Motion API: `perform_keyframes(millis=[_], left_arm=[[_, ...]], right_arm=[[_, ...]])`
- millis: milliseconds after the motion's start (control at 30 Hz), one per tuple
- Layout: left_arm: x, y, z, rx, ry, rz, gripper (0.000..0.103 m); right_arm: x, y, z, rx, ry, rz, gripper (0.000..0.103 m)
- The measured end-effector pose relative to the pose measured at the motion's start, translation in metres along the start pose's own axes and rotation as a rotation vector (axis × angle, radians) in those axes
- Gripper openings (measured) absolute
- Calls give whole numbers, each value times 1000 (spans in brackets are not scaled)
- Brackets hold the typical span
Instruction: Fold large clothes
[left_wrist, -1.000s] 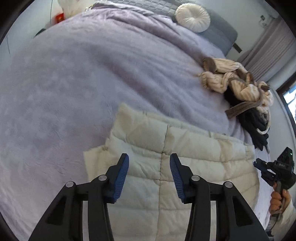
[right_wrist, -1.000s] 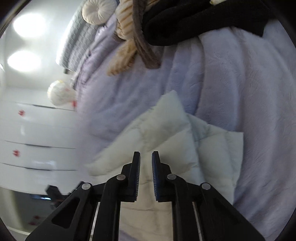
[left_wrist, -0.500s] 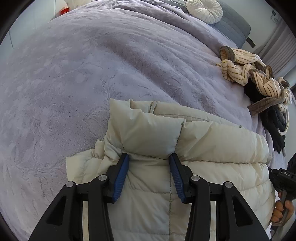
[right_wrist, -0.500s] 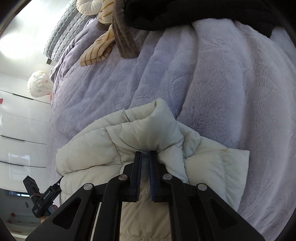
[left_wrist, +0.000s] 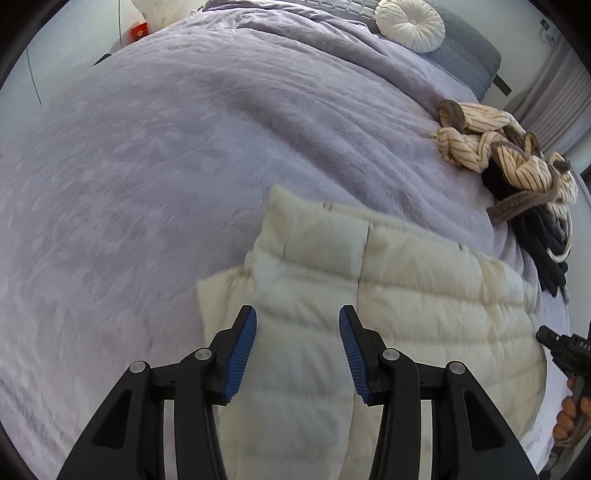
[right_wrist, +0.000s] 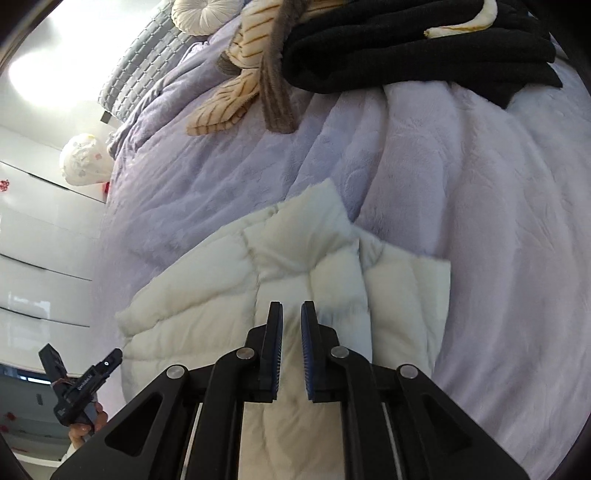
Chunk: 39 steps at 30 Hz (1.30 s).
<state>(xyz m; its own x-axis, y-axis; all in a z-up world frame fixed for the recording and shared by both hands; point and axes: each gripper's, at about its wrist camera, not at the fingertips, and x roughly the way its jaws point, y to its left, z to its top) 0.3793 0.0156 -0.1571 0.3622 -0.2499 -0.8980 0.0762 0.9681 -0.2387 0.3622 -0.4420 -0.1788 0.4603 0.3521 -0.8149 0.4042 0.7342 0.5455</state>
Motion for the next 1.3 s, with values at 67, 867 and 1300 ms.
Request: perform_keyframes(millis=[67, 867, 1300], left_arm=[[-8, 3, -11, -6, -1, 1, 70], [-35, 54, -124, -180, 99, -42, 102], [-2, 59, -141, -333, 128, -286, 102]], right_arm=[[-7, 0, -11, 15, 0, 16, 12], [-62, -25, -139, 218, -1, 189, 86], [-16, -59, -167, 396, 44, 313, 87]])
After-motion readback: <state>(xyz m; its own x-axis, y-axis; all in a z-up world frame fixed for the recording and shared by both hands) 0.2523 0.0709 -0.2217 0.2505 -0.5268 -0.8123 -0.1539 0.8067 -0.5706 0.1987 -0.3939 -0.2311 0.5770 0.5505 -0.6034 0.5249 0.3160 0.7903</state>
